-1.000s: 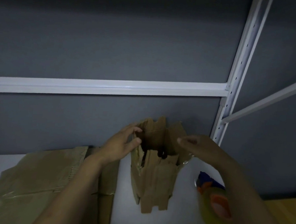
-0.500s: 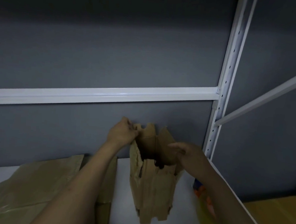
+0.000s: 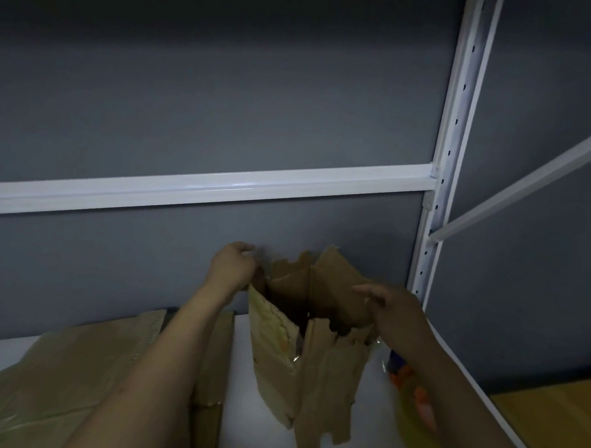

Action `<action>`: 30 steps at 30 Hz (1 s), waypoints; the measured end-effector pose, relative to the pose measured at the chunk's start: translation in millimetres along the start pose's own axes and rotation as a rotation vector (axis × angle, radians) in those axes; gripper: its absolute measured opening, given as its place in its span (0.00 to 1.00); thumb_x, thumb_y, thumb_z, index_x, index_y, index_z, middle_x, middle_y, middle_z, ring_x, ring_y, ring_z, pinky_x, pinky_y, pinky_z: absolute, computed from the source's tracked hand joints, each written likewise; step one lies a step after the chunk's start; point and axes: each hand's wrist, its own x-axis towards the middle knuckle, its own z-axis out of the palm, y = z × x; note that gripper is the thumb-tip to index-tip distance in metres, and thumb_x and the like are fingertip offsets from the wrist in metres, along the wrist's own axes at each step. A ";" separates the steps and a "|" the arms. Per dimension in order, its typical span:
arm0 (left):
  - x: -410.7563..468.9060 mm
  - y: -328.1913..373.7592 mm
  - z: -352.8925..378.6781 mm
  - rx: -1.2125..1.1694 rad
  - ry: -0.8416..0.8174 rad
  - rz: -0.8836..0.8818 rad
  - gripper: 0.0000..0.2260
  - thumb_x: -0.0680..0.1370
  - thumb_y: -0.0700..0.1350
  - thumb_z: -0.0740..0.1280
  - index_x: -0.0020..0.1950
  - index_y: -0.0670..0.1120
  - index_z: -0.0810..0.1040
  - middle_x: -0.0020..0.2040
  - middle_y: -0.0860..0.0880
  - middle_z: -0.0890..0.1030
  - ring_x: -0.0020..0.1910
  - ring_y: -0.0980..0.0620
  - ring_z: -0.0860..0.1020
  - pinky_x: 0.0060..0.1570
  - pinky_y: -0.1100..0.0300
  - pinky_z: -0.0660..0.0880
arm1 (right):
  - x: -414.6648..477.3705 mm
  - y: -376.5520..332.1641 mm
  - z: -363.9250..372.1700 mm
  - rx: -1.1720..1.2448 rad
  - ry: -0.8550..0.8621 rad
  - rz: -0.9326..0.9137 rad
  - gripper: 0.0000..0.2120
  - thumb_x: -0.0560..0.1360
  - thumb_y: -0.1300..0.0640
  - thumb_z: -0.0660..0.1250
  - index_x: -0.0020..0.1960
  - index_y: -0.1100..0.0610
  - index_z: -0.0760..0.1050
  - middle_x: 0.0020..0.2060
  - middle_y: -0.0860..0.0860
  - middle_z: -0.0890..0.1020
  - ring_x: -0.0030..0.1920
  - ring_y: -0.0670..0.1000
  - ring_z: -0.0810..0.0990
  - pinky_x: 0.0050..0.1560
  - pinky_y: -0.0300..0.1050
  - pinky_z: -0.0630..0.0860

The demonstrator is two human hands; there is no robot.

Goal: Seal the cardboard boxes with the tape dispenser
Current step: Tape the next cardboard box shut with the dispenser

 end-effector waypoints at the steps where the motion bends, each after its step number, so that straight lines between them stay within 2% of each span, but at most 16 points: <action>1: -0.1 -1.8 -0.4 -0.038 -0.026 -0.008 0.15 0.80 0.38 0.62 0.67 0.45 0.74 0.51 0.44 0.80 0.39 0.51 0.78 0.31 0.61 0.75 | 0.0 0.9 -0.3 0.011 0.009 -0.002 0.15 0.78 0.72 0.59 0.62 0.65 0.76 0.54 0.48 0.73 0.47 0.40 0.72 0.43 0.19 0.65; 4: -2.4 -3.6 -4.9 -0.038 -0.106 0.053 0.18 0.81 0.33 0.57 0.67 0.47 0.76 0.59 0.45 0.80 0.47 0.52 0.79 0.40 0.62 0.77 | 1.4 1.6 0.3 0.031 0.030 0.007 0.15 0.78 0.71 0.59 0.62 0.65 0.76 0.56 0.52 0.76 0.48 0.43 0.72 0.43 0.18 0.66; 6: -4.5 -5.2 -8.0 -0.038 -0.188 0.123 0.20 0.80 0.29 0.55 0.63 0.45 0.79 0.60 0.48 0.79 0.54 0.54 0.77 0.47 0.67 0.77 | 3.2 -0.5 -1.8 0.045 -0.001 0.015 0.15 0.79 0.70 0.59 0.63 0.64 0.75 0.59 0.55 0.77 0.49 0.43 0.72 0.43 0.18 0.65; 8: -4.6 -9.4 -9.7 -0.112 -0.267 0.176 0.20 0.79 0.27 0.54 0.56 0.43 0.82 0.55 0.48 0.81 0.50 0.57 0.79 0.45 0.72 0.76 | 4.7 -1.4 -5.1 0.025 -0.056 0.027 0.15 0.80 0.67 0.59 0.64 0.62 0.75 0.64 0.54 0.75 0.55 0.44 0.72 0.44 0.17 0.64; 10: -2.8 -14.5 -13.4 -0.130 -0.282 0.212 0.24 0.79 0.27 0.54 0.42 0.46 0.86 0.44 0.50 0.85 0.44 0.55 0.81 0.44 0.69 0.76 | 5.8 -0.5 -8.7 0.012 -0.094 0.031 0.15 0.80 0.66 0.59 0.65 0.61 0.74 0.67 0.54 0.73 0.59 0.44 0.70 0.46 0.16 0.63; 12: 0.7 -22.0 -18.1 -0.012 -0.272 0.227 0.27 0.78 0.29 0.55 0.32 0.51 0.85 0.37 0.52 0.85 0.41 0.56 0.81 0.45 0.66 0.74 | 5.0 -2.8 -11.4 0.005 -0.128 0.034 0.15 0.80 0.65 0.59 0.65 0.61 0.74 0.68 0.54 0.72 0.59 0.44 0.69 0.46 0.16 0.62; 14: -1.4 -26.7 -20.7 0.081 -0.278 0.263 0.23 0.79 0.32 0.57 0.33 0.50 0.84 0.38 0.52 0.85 0.40 0.59 0.80 0.45 0.66 0.72 | 4.4 -2.3 -12.4 -0.001 -0.171 0.052 0.14 0.80 0.60 0.60 0.65 0.58 0.75 0.66 0.52 0.74 0.57 0.42 0.71 0.45 0.16 0.63; 16: -6.0 -31.0 -19.7 0.084 -0.241 0.277 0.18 0.82 0.41 0.60 0.37 0.48 0.85 0.41 0.52 0.85 0.43 0.57 0.81 0.49 0.63 0.74 | 2.9 -3.6 -15.3 0.069 -0.247 0.130 0.16 0.80 0.53 0.61 0.66 0.52 0.74 0.66 0.49 0.74 0.56 0.42 0.73 0.45 0.20 0.68; 18: -8.8 -36.6 -15.8 0.173 -0.195 0.298 0.20 0.82 0.54 0.60 0.37 0.49 0.85 0.40 0.54 0.85 0.42 0.57 0.81 0.48 0.62 0.75 | -0.4 -6.0 -21.6 0.143 -0.391 0.231 0.16 0.79 0.47 0.62 0.66 0.44 0.72 0.71 0.44 0.67 0.58 0.43 0.74 0.46 0.26 0.72; 19: -9.8 -41.6 -13.1 0.255 -0.199 0.302 0.23 0.80 0.59 0.59 0.34 0.49 0.83 0.37 0.55 0.83 0.39 0.59 0.80 0.45 0.62 0.74 | -2.7 -6.0 -24.3 0.104 -0.492 0.198 0.16 0.77 0.43 0.63 0.65 0.40 0.72 0.72 0.41 0.62 0.63 0.43 0.71 0.49 0.28 0.72; 20: -12.4 -46.6 -9.3 0.315 -0.210 0.305 0.25 0.78 0.62 0.58 0.29 0.48 0.78 0.32 0.56 0.80 0.34 0.60 0.77 0.40 0.62 0.72 | -5.6 -7.4 -26.8 0.049 -0.580 0.151 0.17 0.75 0.41 0.65 0.64 0.37 0.71 0.72 0.38 0.58 0.68 0.43 0.67 0.53 0.28 0.70; 22: -20.1 -56.2 -0.3 0.321 -0.194 0.328 0.25 0.75 0.64 0.56 0.26 0.48 0.65 0.23 0.57 0.69 0.26 0.60 0.70 0.32 0.63 0.64 | -13.5 -12.3 -25.6 -0.052 -0.655 0.082 0.21 0.71 0.41 0.69 0.62 0.34 0.69 0.73 0.39 0.58 0.68 0.41 0.65 0.56 0.28 0.68; 24: -26.8 -65.9 4.6 0.243 -0.108 0.376 0.23 0.76 0.62 0.55 0.27 0.49 0.60 0.22 0.55 0.65 0.24 0.58 0.67 0.29 0.64 0.59 | -20.9 -18.6 -15.7 -0.127 -0.646 0.063 0.26 0.68 0.42 0.73 0.64 0.37 0.69 0.68 0.40 0.67 0.63 0.40 0.69 0.57 0.29 0.68; 26: -31.4 -78.1 5.4 0.195 -0.002 0.405 0.24 0.78 0.60 0.55 0.27 0.47 0.61 0.24 0.51 0.66 0.24 0.56 0.67 0.30 0.62 0.60 | -26.5 -22.7 -0.3 -0.223 -0.624 0.031 0.28 0.66 0.39 0.74 0.64 0.39 0.70 0.63 0.38 0.71 0.60 0.40 0.71 0.57 0.34 0.70; 28: -32.0 -91.1 2.9 0.151 0.066 0.411 0.32 0.80 0.62 0.53 0.29 0.38 0.69 0.28 0.40 0.74 0.29 0.46 0.74 0.32 0.55 0.68 | -28.6 -24.8 13.3 -0.291 -0.550 0.014 0.26 0.65 0.35 0.73 0.60 0.39 0.71 0.57 0.38 0.74 0.57 0.41 0.74 0.52 0.37 0.72; 30: -32.4 -100.9 0.1 0.109 0.090 0.375 0.35 0.80 0.65 0.53 0.33 0.34 0.75 0.33 0.38 0.79 0.35 0.43 0.79 0.38 0.49 0.75 | -30.1 -26.9 21.2 -0.356 -0.445 0.014 0.25 0.64 0.32 0.71 0.57 0.39 0.71 0.54 0.37 0.74 0.53 0.41 0.74 0.47 0.38 0.70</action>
